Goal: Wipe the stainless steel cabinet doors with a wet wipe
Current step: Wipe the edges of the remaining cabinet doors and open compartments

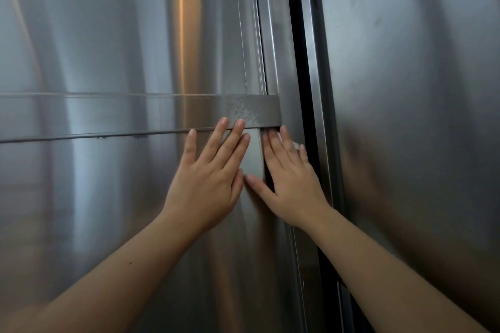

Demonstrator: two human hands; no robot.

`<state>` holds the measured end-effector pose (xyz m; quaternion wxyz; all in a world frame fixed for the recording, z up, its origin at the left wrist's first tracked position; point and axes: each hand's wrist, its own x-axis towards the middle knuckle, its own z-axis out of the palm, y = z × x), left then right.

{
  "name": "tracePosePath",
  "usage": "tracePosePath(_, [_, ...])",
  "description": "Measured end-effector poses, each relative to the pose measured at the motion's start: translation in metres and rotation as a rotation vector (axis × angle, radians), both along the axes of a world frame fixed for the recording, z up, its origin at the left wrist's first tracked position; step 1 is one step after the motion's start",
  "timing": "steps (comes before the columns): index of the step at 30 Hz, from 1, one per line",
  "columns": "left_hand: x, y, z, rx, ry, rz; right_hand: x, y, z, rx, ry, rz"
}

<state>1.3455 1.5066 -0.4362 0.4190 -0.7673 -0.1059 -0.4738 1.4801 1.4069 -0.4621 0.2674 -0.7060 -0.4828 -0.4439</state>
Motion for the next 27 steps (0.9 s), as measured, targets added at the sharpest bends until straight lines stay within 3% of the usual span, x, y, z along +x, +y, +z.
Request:
tracePosePath(10, [0.000,0.000,0.000,0.001,-0.003,0.008,-0.001,-0.002,-0.039,-0.018,0.035,0.020])
tracePosePath(18, [0.001,0.001,-0.001,0.008,0.003,0.012,0.001,0.002,-0.013,0.017,0.011,0.008])
tracePosePath(27, [-0.002,-0.002,-0.020,0.003,0.018,0.000,-0.006,-0.005,-0.077,-0.020,0.082,0.015])
